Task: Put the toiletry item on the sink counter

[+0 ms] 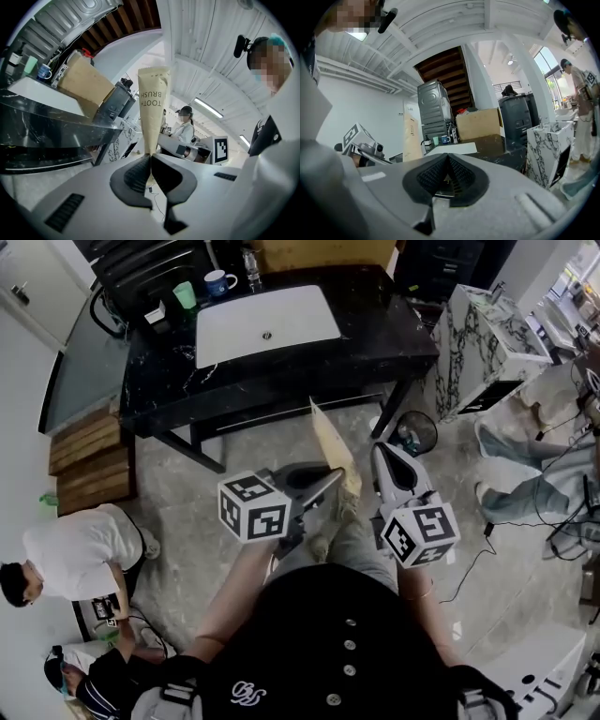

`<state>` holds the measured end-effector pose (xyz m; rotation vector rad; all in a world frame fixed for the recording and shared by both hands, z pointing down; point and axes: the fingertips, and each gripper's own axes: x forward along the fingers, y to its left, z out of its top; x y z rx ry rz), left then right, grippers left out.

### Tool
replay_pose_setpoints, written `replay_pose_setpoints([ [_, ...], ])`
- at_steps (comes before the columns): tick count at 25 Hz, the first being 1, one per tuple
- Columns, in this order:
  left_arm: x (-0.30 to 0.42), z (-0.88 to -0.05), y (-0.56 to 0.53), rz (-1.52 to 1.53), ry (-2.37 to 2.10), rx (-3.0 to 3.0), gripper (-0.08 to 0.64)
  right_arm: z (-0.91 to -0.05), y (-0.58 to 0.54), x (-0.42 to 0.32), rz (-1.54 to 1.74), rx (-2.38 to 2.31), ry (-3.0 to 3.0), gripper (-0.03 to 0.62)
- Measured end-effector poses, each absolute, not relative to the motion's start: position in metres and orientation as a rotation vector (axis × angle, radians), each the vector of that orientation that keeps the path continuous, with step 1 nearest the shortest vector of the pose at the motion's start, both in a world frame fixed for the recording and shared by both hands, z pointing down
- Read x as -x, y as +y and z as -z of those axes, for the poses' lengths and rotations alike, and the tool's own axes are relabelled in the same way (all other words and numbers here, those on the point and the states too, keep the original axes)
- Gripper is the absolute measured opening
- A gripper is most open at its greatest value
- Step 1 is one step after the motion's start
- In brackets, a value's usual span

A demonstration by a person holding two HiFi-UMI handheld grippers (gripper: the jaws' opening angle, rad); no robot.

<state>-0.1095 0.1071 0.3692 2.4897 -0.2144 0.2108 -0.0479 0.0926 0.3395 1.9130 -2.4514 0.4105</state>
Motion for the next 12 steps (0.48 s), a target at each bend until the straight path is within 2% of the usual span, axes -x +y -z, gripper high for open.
replay_pose_setpoints([
  [12, 0.073, -0.362, 0.019, -0.21, -0.258, -2.524, 0.015, -0.337, 0.003, 0.017, -0.356, -1.838, -2.498, 0.003],
])
